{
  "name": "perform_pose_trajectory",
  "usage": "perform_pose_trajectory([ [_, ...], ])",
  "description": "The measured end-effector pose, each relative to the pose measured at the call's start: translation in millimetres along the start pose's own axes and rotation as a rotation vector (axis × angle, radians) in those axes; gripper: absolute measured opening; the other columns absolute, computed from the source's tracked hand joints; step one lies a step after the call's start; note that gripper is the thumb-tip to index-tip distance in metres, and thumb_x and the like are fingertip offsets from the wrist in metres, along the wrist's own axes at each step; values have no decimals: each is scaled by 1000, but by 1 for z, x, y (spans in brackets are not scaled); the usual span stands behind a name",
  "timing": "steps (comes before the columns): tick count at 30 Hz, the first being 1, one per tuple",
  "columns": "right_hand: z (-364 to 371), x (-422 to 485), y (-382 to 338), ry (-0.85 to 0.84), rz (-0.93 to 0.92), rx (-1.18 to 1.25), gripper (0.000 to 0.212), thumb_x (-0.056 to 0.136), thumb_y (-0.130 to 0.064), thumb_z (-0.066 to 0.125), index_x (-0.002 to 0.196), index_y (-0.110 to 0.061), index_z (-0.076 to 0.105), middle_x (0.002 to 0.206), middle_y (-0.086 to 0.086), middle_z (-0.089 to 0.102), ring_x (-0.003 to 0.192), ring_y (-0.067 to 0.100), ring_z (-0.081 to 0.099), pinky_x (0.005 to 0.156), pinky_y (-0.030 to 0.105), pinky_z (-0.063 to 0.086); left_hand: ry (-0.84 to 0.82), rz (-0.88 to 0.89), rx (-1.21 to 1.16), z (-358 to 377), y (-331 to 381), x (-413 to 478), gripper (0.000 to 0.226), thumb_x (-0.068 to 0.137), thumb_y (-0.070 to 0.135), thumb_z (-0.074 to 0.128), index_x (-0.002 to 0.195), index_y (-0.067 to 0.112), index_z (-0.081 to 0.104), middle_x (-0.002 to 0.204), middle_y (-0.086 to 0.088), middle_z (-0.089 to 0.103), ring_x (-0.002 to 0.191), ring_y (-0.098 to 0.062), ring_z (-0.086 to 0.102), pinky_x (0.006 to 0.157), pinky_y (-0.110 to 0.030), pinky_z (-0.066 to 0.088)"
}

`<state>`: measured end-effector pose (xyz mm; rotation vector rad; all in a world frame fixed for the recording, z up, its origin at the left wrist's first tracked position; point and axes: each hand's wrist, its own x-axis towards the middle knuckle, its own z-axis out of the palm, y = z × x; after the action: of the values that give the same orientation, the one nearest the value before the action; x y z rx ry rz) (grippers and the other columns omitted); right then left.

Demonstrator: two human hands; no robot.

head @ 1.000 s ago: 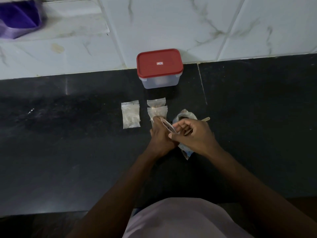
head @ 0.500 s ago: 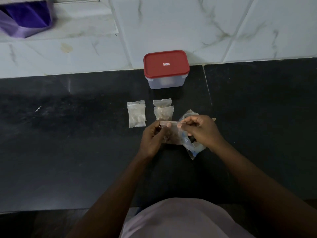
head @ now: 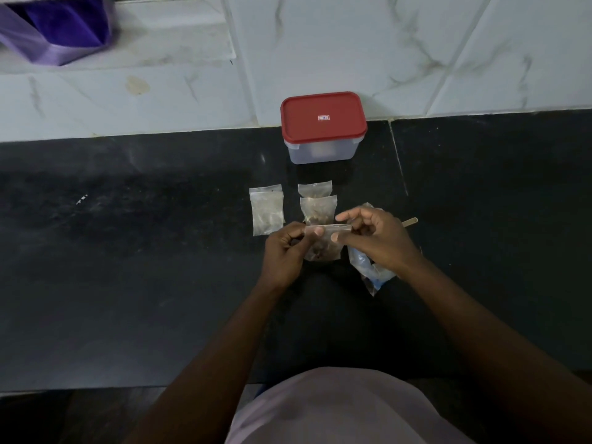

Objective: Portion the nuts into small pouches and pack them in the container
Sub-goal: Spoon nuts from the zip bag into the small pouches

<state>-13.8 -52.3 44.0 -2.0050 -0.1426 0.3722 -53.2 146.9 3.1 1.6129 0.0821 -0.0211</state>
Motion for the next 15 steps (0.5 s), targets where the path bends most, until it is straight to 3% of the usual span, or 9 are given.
perform_pose_trajectory([
  [3, 7, 1, 1, 10, -8, -39, 17, 82, -38, 83, 95, -29, 76, 81, 0, 73, 79, 19, 68, 73, 34, 56, -26, -8, -11, -2, -1, -1, 21, 100, 16, 64, 96, -2, 75, 90, -15, 73, 86, -28, 72, 75, -35, 59],
  [5, 11, 2, 2, 9, -18, -43, 12, 85, -35, 82, 92, -27, 77, 82, -1, 74, 81, 19, 69, 77, 39, 57, -54, -27, -29, -4, -1, -1, 21, 100, 16, 62, 99, -1, 75, 93, -15, 74, 89, -28, 73, 77, -35, 60],
  [10, 13, 4, 2, -60, -21, -41, 7, 90, -26, 76, 95, -22, 76, 86, -7, 74, 85, 5, 68, 78, 26, 53, -87, -43, -34, -8, -3, -5, 22, 99, 17, 65, 106, 0, 76, 97, -12, 78, 92, -28, 75, 80, -35, 61],
  [15, 11, 5, 2, -32, 18, -68, 7, 87, -30, 79, 94, -30, 77, 88, -6, 75, 85, 7, 68, 76, 21, 54, -56, -79, -29, -15, -6, -5, 19, 98, 16, 65, 103, 3, 77, 96, -7, 79, 93, -22, 75, 79, -28, 59],
])
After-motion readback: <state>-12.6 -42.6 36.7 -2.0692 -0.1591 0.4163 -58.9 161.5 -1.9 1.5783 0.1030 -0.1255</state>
